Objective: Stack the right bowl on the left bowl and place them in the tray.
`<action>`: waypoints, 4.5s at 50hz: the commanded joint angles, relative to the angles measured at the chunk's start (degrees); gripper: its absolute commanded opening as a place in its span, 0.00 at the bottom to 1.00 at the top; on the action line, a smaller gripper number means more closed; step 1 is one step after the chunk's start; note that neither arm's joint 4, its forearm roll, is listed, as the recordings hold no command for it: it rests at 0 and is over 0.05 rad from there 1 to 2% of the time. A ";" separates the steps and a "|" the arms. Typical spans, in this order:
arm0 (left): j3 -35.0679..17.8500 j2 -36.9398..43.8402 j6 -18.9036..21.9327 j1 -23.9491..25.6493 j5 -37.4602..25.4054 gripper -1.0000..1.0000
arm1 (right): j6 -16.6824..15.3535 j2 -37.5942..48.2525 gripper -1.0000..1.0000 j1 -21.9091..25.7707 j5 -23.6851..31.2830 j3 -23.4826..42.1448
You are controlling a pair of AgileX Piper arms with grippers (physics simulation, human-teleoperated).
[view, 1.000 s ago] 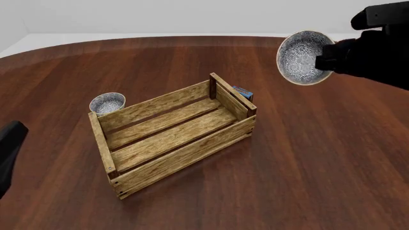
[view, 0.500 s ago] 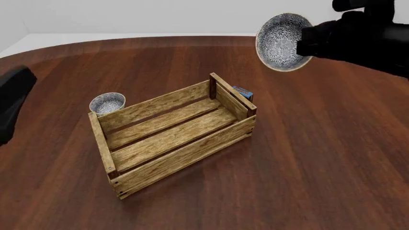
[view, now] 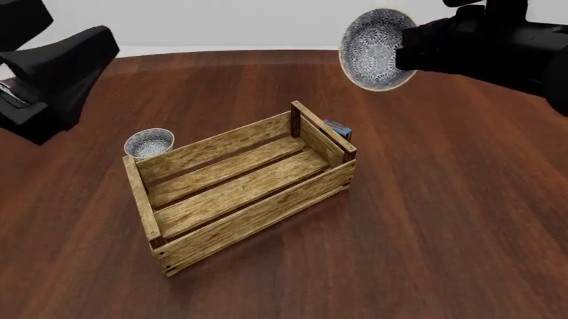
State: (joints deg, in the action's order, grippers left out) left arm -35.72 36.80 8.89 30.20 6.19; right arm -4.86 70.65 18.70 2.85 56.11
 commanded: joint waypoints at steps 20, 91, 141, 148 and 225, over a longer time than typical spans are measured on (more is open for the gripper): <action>-7.59 14.80 0.68 10.89 3.67 1.00 | -1.55 1.58 0.00 2.94 -3.75 0.51; -11.36 33.06 -2.64 10.73 12.92 1.00 | -5.77 -1.67 0.00 15.60 -0.79 -1.80; -11.84 38.35 -5.47 11.50 14.94 0.00 | -9.06 -6.81 0.00 19.97 1.15 -3.60; -11.65 38.03 -5.83 11.70 15.06 0.00 | -9.10 -6.76 0.00 19.98 1.14 -3.59; -14.49 32.00 -0.80 3.82 7.52 0.00 | -9.57 -15.55 1.00 20.06 4.99 -4.35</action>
State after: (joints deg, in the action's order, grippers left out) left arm -49.30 70.82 6.98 35.99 15.87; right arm -14.45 56.16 38.78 7.38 51.79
